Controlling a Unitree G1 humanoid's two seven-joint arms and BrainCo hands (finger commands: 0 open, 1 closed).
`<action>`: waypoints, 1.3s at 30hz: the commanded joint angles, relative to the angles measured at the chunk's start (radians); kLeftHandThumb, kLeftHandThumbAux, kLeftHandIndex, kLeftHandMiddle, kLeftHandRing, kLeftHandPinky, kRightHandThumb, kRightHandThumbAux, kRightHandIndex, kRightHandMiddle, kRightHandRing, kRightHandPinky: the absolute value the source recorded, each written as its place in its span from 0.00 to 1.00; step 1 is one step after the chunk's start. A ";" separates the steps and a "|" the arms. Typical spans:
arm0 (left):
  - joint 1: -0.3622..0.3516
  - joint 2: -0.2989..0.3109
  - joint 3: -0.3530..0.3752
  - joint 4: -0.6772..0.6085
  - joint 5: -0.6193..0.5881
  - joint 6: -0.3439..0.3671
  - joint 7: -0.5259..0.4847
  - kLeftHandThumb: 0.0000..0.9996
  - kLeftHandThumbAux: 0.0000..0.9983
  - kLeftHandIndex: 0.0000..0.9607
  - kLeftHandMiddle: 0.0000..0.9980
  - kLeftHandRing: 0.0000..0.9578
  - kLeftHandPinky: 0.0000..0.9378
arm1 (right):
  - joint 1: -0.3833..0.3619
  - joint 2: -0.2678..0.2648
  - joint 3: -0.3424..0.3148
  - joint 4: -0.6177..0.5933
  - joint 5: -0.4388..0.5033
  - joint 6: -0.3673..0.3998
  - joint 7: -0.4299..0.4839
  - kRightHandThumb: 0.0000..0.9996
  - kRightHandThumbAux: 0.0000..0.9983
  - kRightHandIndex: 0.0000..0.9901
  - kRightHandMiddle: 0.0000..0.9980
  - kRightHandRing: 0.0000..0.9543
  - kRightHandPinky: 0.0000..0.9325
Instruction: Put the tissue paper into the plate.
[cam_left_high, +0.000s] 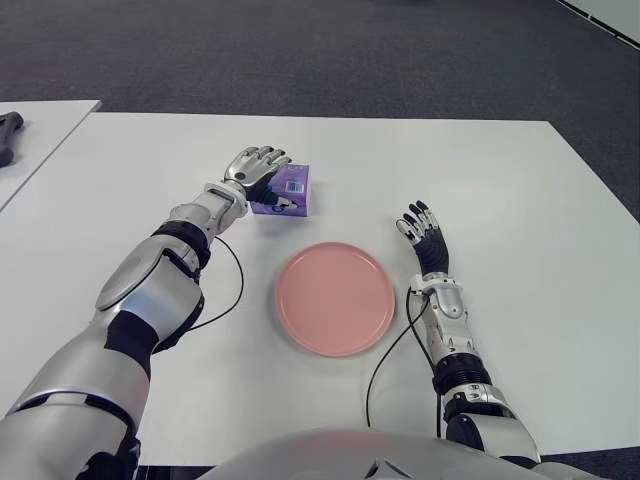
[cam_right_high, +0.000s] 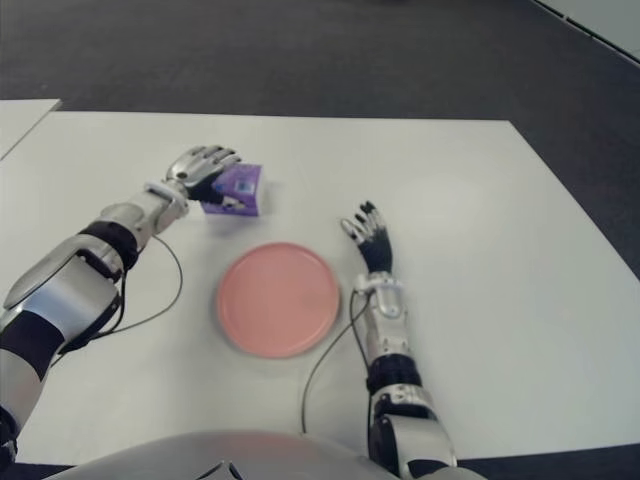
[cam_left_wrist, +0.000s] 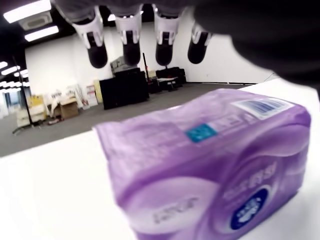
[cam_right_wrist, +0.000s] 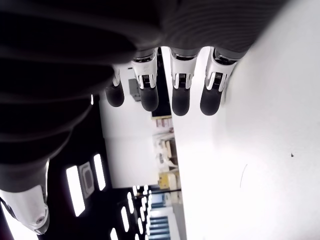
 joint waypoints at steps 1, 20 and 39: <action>-0.012 0.007 -0.018 0.014 0.024 0.016 0.019 0.19 0.25 0.00 0.00 0.00 0.00 | 0.058 0.002 -0.001 0.067 0.002 0.051 0.003 0.40 0.62 0.07 0.11 0.10 0.13; -0.004 0.013 -0.081 0.029 0.070 0.065 0.034 0.17 0.22 0.00 0.00 0.00 0.00 | 0.057 0.000 0.006 0.075 -0.007 0.045 -0.005 0.37 0.63 0.07 0.10 0.10 0.14; 0.009 -0.007 -0.084 0.031 0.062 0.056 0.019 0.17 0.24 0.00 0.00 0.00 0.00 | 0.065 0.001 0.004 0.066 0.003 0.044 0.004 0.41 0.62 0.08 0.12 0.10 0.11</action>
